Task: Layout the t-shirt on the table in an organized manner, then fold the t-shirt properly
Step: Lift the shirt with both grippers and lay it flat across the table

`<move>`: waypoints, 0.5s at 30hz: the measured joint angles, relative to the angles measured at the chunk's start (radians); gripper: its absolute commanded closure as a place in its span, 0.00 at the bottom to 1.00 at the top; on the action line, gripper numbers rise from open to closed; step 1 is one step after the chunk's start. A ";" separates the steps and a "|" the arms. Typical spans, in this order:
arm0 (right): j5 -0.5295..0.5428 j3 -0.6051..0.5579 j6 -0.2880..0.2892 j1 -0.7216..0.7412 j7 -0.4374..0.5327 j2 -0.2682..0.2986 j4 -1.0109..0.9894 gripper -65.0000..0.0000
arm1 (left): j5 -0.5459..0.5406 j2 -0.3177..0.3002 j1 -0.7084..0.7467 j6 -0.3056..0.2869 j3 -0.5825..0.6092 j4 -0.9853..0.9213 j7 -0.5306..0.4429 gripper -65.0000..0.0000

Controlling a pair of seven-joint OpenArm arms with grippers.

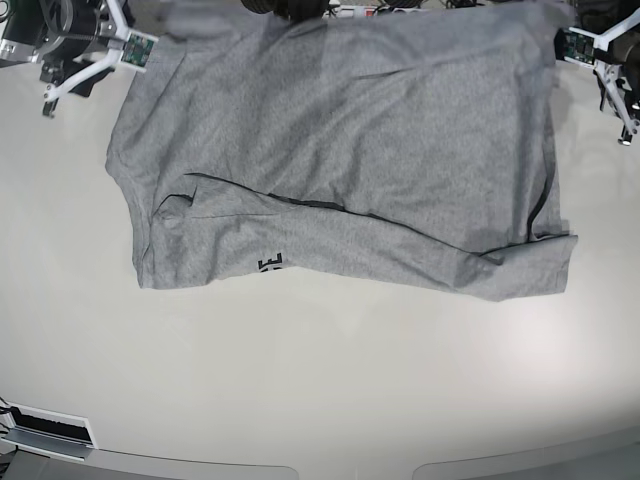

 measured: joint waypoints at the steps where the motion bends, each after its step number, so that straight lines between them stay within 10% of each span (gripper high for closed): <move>1: -0.012 0.000 -0.012 0.019 0.000 0.000 0.000 0.47 | 0.012 0.000 0.000 0.000 0.000 0.000 -0.001 0.40; 9: -0.027 0.000 -0.142 0.162 0.299 -0.013 0.000 0.47 | 0.220 0.047 -0.055 0.221 0.000 -0.014 -0.097 0.40; 15: 0.043 0.000 -0.074 0.316 0.303 -0.150 -0.018 0.47 | 0.255 0.172 -0.139 0.266 0.002 -0.102 -0.171 0.40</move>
